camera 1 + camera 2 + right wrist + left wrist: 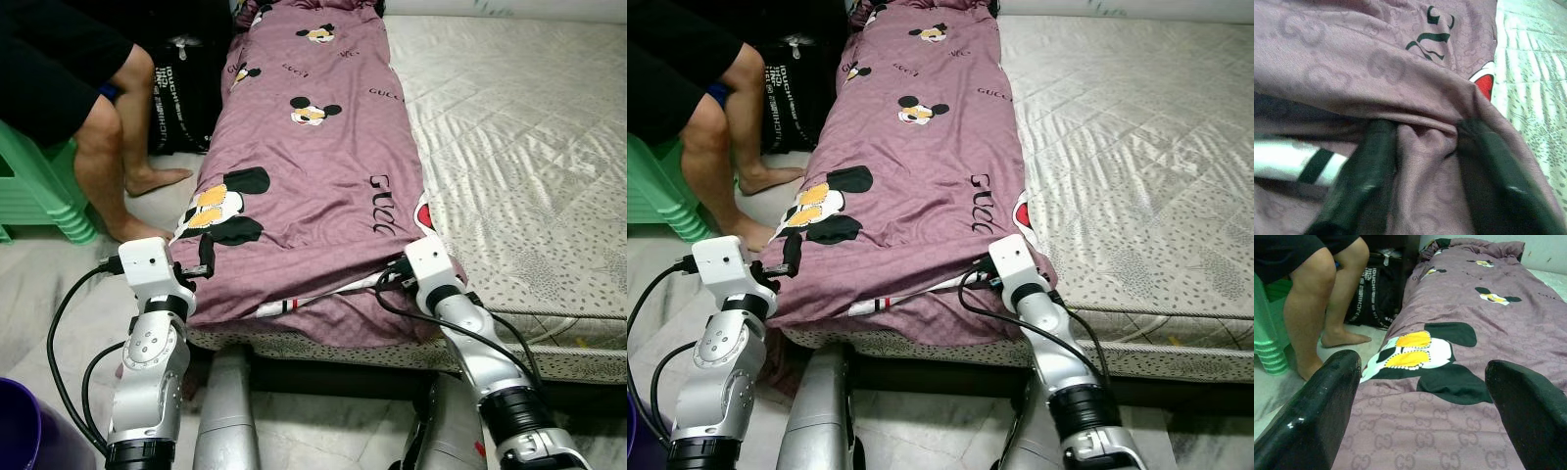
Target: Clean up the room
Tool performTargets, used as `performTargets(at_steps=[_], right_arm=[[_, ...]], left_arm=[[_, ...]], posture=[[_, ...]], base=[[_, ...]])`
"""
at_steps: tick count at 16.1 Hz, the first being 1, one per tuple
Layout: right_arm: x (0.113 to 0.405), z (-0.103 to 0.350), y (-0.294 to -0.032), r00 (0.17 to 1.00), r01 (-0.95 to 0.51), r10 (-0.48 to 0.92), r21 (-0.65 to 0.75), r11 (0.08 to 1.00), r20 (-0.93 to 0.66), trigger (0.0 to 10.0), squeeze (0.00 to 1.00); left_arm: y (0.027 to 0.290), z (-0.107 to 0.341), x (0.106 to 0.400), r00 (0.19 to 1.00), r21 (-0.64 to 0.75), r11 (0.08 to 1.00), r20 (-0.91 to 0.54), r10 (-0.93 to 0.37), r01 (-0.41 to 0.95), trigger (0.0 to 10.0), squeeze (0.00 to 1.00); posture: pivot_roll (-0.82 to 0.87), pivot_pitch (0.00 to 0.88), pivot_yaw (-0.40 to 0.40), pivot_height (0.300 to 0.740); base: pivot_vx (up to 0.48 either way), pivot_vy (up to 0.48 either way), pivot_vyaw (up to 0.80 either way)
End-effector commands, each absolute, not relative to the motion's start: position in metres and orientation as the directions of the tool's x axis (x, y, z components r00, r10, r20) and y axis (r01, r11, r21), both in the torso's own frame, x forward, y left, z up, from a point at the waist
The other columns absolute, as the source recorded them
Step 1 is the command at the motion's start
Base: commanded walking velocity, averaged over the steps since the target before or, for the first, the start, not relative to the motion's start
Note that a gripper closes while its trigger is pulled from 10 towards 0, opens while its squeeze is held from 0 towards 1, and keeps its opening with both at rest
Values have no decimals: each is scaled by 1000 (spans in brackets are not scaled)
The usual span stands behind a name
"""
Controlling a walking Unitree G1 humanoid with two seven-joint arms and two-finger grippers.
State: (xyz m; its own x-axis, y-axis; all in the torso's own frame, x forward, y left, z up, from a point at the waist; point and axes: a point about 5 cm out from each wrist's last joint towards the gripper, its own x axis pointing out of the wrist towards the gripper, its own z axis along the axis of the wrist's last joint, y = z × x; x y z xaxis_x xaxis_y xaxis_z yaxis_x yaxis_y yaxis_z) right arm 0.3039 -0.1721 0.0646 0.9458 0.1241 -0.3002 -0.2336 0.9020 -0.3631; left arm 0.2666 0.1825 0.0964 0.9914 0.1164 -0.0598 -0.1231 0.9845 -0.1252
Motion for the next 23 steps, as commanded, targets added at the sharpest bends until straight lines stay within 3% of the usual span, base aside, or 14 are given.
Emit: performTargets(at_steps=[1, 7, 11, 18, 21, 22, 23], right_arm=[[297, 54, -189, 933, -218, 90, -347, 912, -349, 0, 0], [281, 41, -216, 901, -232, 81, -316, 920, -427, 0, 0], [247, 20, -249, 835, -245, 53, -284, 927, -547, 0, 0], [171, -14, -271, 754, -297, 39, -287, 911, -656, 0, 0], [144, -44, -280, 681, -273, -39, -303, 913, -731, 0, 0], [150, -44, -291, 706, -168, -139, -355, 920, -694, 0, 0], [171, -31, -301, 784, -75, -221, -443, 894, -580, 7333, 1000]], left_arm=[[184, 98, 268, 990, -120, 983, -51, 130, -136, 10000, 0], [184, 97, 269, 990, -120, 984, -53, 129, -135, 10000, 0], [186, 99, 271, 991, -116, 984, -45, 130, -134, 10000, 0], [185, 99, 272, 992, -115, 985, -40, 123, -127, 10000, 0], [186, 99, 273, 992, -113, 985, -40, 124, -127, 10000, 0], [186, 99, 273, 991, -112, 985, -39, 125, -128, 10000, 0], [187, 99, 274, 991, -112, 985, -38, 125, -129, 10000, 0]], posture=[[21, 0, -4, 506], [14, 0, 1, 506], [13, 0, 1, 506], [-4, 0, -2, 506], [-5, 0, 1, 506], [-9, 0, 4, 506], [-17, 0, 8, 506]], base=[[0, 0, 0], [0, 0, 0], [0, 0, 0], [0, 0, 0], [0, 0, 0], [0, 0, 0], [0, 0, 0]])
